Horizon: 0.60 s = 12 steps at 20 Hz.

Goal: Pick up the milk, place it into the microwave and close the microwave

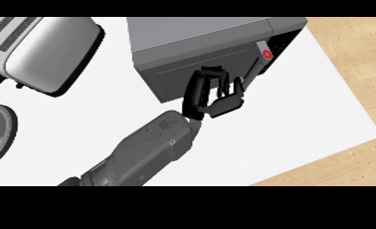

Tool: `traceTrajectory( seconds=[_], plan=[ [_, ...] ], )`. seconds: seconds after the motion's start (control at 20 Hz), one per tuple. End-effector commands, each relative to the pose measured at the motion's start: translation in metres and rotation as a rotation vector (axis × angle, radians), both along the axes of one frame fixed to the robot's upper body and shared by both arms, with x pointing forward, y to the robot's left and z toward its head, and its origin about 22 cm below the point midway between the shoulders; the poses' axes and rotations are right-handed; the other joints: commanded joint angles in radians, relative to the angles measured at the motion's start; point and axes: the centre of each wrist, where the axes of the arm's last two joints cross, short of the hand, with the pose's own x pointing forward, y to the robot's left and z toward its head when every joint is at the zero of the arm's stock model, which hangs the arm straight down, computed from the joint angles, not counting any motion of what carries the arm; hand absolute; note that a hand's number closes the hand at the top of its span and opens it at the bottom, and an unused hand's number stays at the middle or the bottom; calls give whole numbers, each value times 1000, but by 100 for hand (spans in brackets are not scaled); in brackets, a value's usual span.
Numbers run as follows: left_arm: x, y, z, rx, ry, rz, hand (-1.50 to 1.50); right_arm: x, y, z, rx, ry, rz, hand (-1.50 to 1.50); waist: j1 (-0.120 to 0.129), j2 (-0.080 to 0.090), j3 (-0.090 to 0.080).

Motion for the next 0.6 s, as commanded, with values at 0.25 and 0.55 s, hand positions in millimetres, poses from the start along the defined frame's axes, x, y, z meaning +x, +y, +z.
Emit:
traceTrajectory(
  seconds=[0.25,0.55],
  plan=[
    [27,0,22,1,-26,49,150,7,-13,-3,66,9,15,-150,6,18,-1],
    [29,-1,23,-1,-34,43,150,8,-22,-5,91,27,23,-150,2,14,-1]
  ],
)
